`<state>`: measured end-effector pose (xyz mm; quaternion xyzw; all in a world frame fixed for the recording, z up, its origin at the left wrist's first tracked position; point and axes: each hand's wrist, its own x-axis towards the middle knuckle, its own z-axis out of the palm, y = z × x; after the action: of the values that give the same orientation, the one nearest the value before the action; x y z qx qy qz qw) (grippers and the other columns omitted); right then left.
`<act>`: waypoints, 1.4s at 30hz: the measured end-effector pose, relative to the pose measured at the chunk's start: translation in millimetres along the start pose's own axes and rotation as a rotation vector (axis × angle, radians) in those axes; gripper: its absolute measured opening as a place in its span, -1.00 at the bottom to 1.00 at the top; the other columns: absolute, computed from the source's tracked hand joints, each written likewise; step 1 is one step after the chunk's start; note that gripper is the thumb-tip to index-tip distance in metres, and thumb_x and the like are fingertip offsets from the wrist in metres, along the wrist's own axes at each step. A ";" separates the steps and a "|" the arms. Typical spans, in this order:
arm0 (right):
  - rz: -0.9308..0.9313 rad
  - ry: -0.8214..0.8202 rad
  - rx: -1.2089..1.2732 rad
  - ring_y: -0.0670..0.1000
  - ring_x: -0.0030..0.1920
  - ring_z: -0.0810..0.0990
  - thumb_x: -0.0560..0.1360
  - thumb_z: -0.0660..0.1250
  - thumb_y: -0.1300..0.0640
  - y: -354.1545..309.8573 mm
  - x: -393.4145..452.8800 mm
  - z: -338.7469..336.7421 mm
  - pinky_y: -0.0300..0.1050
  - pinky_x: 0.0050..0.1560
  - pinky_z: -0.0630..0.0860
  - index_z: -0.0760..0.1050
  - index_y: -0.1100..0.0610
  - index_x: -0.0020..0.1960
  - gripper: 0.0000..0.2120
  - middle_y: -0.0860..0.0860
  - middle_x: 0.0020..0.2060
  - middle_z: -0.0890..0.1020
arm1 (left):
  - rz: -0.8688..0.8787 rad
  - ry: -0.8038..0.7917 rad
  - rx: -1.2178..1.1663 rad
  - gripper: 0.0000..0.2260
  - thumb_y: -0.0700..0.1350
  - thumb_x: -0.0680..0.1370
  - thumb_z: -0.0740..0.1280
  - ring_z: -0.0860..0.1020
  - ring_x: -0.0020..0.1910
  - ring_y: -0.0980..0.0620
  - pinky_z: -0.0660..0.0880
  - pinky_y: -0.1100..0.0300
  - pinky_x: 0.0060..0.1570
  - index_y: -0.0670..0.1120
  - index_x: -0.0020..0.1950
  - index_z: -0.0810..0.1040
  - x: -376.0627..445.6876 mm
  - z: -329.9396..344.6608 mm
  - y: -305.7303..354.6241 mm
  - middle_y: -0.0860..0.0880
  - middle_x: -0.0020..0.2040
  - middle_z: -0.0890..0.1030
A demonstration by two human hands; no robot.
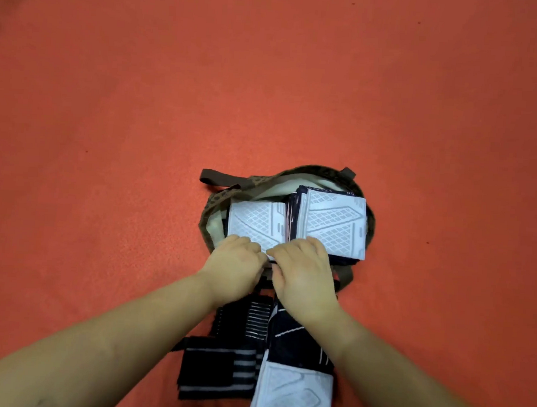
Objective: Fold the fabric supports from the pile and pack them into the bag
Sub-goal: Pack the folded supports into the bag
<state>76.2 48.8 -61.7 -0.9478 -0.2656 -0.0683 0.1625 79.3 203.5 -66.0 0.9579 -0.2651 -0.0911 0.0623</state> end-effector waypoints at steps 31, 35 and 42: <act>0.372 -0.698 0.009 0.07 0.46 0.18 0.45 0.41 0.04 73.3 -108.2 15.3 -0.05 0.39 0.17 -0.07 0.06 0.54 -0.14 0.04 0.47 0.15 | -0.094 -0.509 0.147 -0.47 -0.22 0.56 0.17 -0.01 0.52 -0.17 -0.01 0.02 0.47 -0.19 0.50 0.06 16.8 60.6 111.8 -0.21 0.55 -0.08; 0.401 -0.784 0.028 0.10 0.46 0.18 0.42 0.43 0.10 74.2 -98.5 22.2 -0.05 0.39 0.22 -0.10 0.06 0.55 -0.09 0.08 0.46 0.16 | -0.095 -0.515 0.123 -0.36 -0.20 0.51 0.28 0.10 0.49 -0.14 0.05 0.05 0.45 -0.18 0.51 0.03 23.9 60.7 106.8 -0.20 0.54 0.03; 0.394 -0.649 -0.022 0.10 0.28 0.33 0.48 0.36 0.10 66.7 -94.7 16.2 -0.07 0.27 0.32 0.18 0.10 0.46 -0.38 0.08 0.27 0.32 | -0.069 -0.432 0.118 -0.07 -0.15 0.46 0.37 0.23 0.40 -0.14 0.14 0.07 0.41 -0.07 0.53 -0.30 20.9 63.9 101.2 -0.19 0.46 0.18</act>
<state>31.5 -44.9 -115.4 -0.9547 -0.1150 0.2654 0.0699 33.4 101.9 -114.4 0.9265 -0.2443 -0.2807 -0.0551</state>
